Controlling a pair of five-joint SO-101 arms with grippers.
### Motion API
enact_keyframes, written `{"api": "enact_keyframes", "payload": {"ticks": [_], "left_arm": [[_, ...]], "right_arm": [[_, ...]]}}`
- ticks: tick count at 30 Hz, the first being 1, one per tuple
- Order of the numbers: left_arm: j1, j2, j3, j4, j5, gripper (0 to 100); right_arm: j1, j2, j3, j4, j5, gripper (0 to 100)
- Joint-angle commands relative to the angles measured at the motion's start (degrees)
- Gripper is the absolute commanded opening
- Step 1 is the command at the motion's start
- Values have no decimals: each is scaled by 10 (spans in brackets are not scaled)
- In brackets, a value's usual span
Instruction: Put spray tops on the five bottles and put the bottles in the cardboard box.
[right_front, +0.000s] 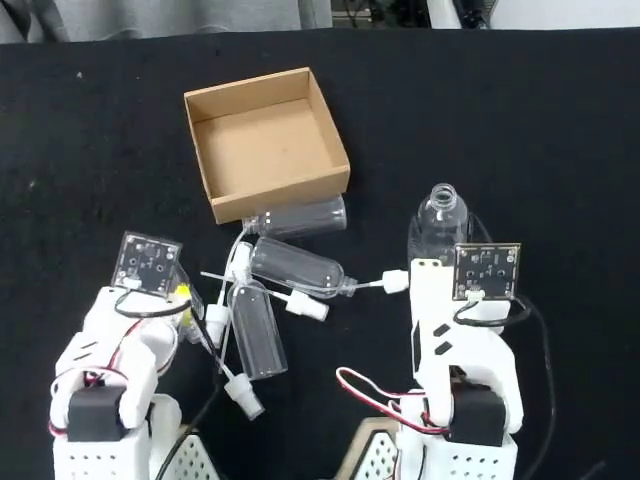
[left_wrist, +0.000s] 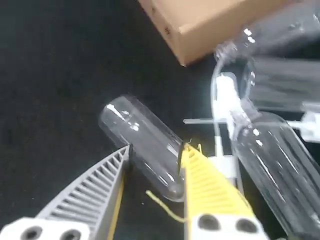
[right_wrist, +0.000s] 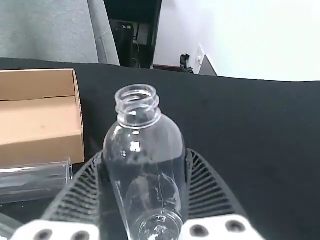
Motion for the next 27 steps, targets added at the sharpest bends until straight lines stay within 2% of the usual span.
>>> {"api": "enact_keyframes", "payload": {"ticks": [1,11,16,22,27], "left_arm": [[37,88,-80,4,-4,153],[138,342,-211,4,-8,152],[162,445,-255,4,-8,152],[206,533,-298,4,-11,155],[259,587,-318,4,-55,156]], "right_arm": [[11,-31,-4,-18,-5,12],[15,-31,-4,-18,-5,12],[16,-31,-7,-18,-5,12],[63,-31,-10,-32,-6,12],[90,-31,-12,-33,-23,12]]}}
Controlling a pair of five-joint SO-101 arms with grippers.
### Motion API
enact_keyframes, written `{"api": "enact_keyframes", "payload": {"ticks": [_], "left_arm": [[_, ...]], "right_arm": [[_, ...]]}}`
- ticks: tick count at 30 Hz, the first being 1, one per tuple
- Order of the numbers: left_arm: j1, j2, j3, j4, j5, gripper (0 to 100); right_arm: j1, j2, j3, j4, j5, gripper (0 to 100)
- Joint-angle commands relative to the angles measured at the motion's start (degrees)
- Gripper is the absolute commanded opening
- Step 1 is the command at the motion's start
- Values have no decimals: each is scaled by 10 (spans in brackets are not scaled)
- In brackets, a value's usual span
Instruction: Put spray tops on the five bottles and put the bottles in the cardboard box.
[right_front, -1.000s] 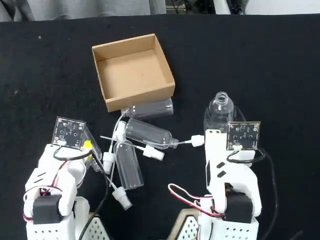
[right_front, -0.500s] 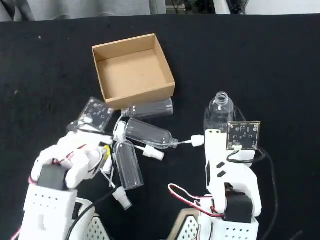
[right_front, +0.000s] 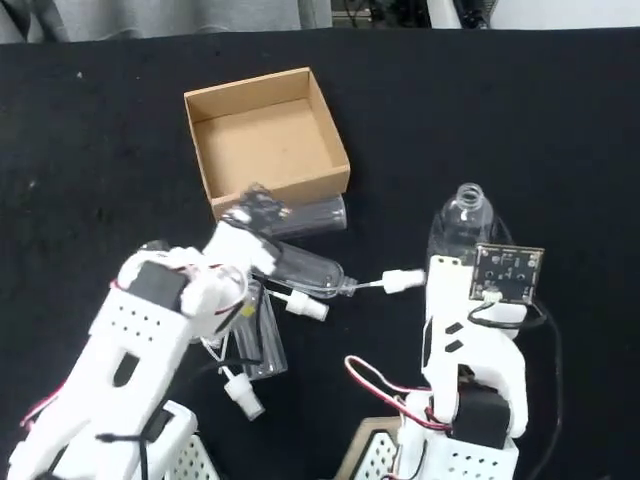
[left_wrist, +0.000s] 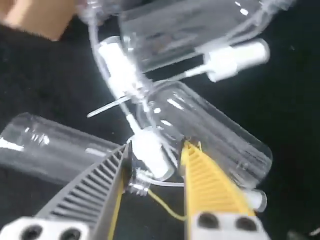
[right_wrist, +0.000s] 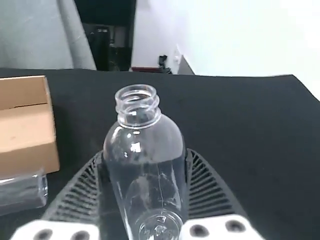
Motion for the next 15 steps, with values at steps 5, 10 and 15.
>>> {"api": "enact_keyframes", "payload": {"ticks": [5,10,15], "left_arm": [[75,87,-80,4,-74,156],[95,155,-115,4,-97,156],[121,209,-150,4,-115,154]], "right_arm": [[28,-31,-18,-22,-12,12],[28,-31,-19,-22,-12,12],[28,-31,-20,-22,-12,12]]}}
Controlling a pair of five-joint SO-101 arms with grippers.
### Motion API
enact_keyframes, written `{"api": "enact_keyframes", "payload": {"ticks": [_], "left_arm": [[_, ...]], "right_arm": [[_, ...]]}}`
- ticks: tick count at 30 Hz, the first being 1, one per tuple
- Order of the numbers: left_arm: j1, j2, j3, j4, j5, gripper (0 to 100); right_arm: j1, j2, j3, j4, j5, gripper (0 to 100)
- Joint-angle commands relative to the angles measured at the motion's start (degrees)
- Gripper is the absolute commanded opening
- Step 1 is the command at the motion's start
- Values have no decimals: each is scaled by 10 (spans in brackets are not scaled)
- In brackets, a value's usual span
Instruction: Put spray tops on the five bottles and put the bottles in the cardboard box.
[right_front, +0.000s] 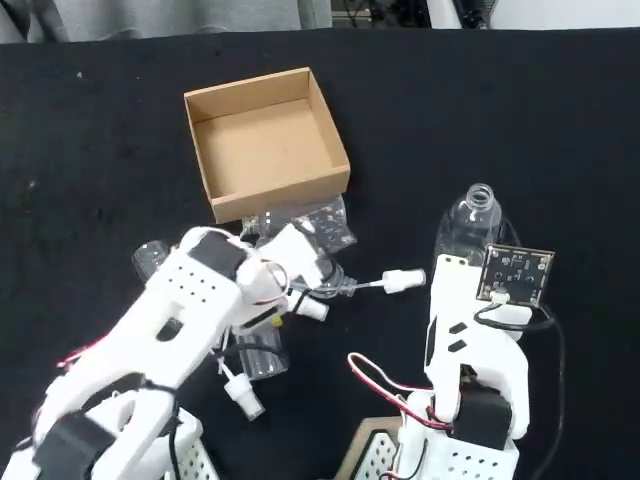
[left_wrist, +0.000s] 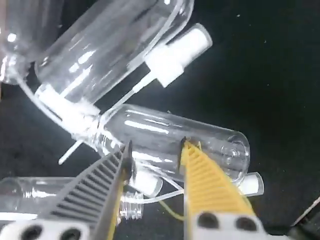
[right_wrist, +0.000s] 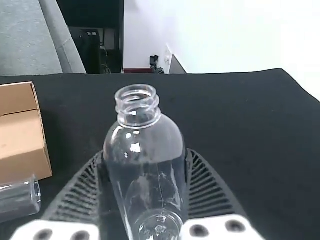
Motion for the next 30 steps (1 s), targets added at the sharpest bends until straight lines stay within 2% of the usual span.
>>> {"api": "enact_keyframes", "payload": {"ticks": [1,12,21,30], "left_arm": [[32,33,-58,4,-24,154],[54,112,-107,-1,-102,152],[64,149,-131,-2,-168,152],[64,215,-179,-15,-199,152]], "right_arm": [[13,-31,-20,-19,-4,12],[18,-31,-21,-19,-4,12],[86,-31,-21,-43,-33,12],[121,-31,-29,-44,-37,12]]}}
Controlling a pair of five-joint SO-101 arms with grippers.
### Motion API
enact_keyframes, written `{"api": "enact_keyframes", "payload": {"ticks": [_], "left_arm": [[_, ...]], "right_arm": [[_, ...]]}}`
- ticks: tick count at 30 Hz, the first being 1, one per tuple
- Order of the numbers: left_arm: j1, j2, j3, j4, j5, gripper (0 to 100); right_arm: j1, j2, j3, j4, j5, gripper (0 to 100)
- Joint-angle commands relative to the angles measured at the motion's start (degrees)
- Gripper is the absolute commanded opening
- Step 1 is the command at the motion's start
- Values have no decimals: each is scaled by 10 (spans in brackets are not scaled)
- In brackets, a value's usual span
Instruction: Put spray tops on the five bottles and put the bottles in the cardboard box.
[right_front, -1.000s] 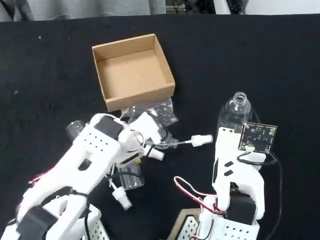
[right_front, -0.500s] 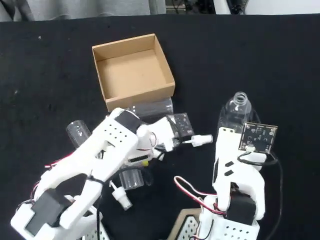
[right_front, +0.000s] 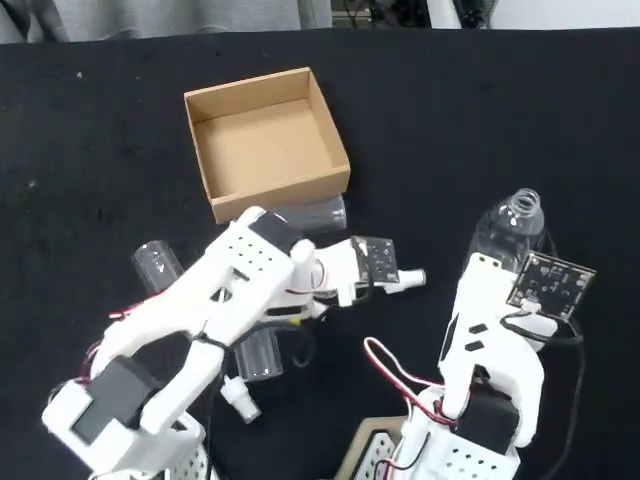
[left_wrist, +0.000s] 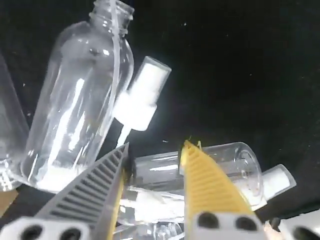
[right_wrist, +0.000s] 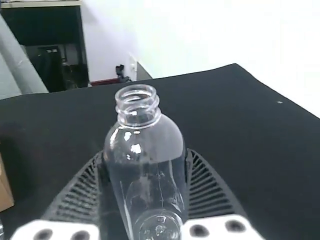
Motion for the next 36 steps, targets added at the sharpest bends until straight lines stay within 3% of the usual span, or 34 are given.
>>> {"api": "enact_keyframes", "payload": {"ticks": [1,11,36], "left_arm": [[4,29,-50,-18,-7,152],[35,79,-78,-25,-9,152],[0,229,-169,-25,-40,152]], "right_arm": [[25,-31,-29,-21,-4,12],[26,-31,-22,-36,-1,12],[21,-31,-20,-36,0,12]]}}
